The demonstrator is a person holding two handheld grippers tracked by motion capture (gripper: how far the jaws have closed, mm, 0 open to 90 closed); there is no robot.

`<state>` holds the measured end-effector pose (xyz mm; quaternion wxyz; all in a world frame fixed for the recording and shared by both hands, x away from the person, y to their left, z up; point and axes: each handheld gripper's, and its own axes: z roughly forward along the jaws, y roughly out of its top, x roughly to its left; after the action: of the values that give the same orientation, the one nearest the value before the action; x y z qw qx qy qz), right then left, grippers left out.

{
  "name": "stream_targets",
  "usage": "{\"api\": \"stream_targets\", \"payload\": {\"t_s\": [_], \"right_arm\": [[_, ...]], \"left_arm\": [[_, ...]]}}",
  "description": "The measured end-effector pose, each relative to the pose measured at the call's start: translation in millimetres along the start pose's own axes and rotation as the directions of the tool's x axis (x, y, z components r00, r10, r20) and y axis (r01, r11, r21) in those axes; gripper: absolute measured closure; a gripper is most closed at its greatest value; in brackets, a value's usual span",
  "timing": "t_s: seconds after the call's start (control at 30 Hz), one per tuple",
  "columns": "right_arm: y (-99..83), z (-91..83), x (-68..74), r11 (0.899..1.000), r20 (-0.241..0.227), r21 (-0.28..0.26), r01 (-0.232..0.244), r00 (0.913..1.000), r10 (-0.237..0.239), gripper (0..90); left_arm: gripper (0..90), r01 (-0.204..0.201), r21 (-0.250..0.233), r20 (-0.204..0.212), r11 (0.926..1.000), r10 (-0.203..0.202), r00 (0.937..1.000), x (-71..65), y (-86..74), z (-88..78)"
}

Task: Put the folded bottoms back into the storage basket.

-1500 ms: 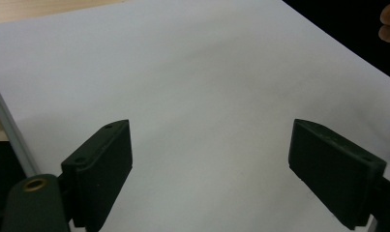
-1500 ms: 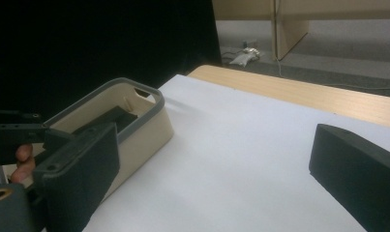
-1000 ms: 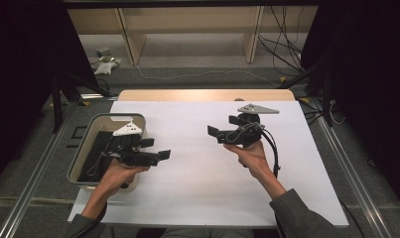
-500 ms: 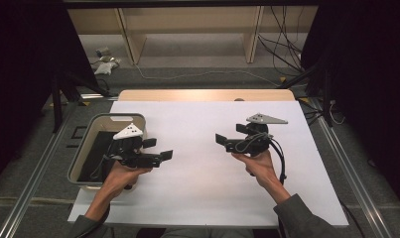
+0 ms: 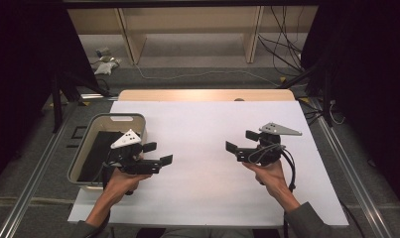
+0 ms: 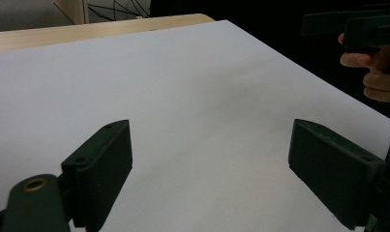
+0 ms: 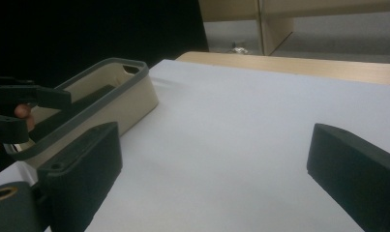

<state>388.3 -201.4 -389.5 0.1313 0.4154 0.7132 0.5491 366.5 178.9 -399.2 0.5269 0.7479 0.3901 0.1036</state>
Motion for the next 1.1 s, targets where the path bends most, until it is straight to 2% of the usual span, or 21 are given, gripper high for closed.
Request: {"api": "stream_targets", "payload": {"t_s": [0.13, 0.33, 0.53, 0.63, 0.87, 1.1], "right_arm": [[-6.2, -8.9, 0.0, 1.0, 0.006, 0.0, 0.006, 1.0, -0.006, 6.2], [-12.7, -18.0, 0.1, 1.0, 0.006, -0.012, -0.003, 1.0, 0.003, 6.3], [-18.6, -25.9, 1.1, 1.0, 0.012, -0.022, 0.008, 0.9999, -0.008, 6.3], [-22.4, -30.9, 0.9, 1.0, 0.017, -0.026, 0.009, 0.9998, -0.008, 6.3], [-34.2, -40.2, 2.4, 0.999, 0.046, -0.019, 0.043, 0.9981, -0.042, 6.3], [-40.0, -48.3, 3.8, 0.999, 0.043, -0.025, 0.033, 0.9986, -0.032, 6.4]], "left_arm": [[15.4, 0.004, -0.017, 0.007, 0.9998, -0.004, 1.0, -2.0, -5.6, -1.9], [15.4, -0.014, 0.001, 0.009, 0.9999, 0.014, 0.9999, -4.1, -13.6, -2.6], [15.4, -0.037, -0.012, 0.009, 0.9993, 0.037, 0.9993, -6.3, -20.9, -7.2], [15.4, -0.028, -0.022, 0.01, 0.9994, 0.028, 0.9996, -7.0, -23.7, -9.3], [15.4, -0.045, -0.036, 0.025, 0.9984, 0.046, 0.9986, -15.6, -26.7, -12.8], [15.3, -0.064, -0.046, 0.031, 0.9969, 0.066, 0.9974, -21.9, -30.3, -19.0]]}}
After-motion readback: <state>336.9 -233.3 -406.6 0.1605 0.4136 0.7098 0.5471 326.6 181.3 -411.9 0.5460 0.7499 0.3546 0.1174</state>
